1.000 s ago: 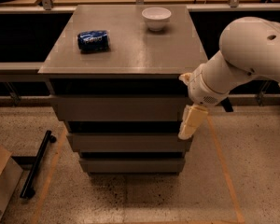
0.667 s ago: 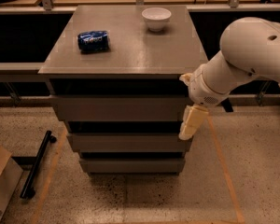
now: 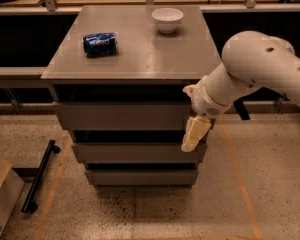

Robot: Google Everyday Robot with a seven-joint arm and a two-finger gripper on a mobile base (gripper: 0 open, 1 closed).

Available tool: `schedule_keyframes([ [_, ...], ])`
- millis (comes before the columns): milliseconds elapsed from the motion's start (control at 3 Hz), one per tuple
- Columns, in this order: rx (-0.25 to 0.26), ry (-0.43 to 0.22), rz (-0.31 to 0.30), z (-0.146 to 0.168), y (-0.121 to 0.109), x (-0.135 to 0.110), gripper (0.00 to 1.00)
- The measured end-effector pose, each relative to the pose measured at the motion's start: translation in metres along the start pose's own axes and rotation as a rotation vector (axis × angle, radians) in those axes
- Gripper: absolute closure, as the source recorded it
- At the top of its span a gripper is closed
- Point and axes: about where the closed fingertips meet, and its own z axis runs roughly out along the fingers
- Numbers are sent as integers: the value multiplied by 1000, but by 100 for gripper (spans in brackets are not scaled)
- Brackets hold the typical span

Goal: Open top drawer

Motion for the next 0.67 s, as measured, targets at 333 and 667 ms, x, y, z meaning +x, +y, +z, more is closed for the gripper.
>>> schedule_keyframes([
  [333,-6,-43,34,30,-13,6,0],
  [667,-11,-79,74,59,-28,17,0],
])
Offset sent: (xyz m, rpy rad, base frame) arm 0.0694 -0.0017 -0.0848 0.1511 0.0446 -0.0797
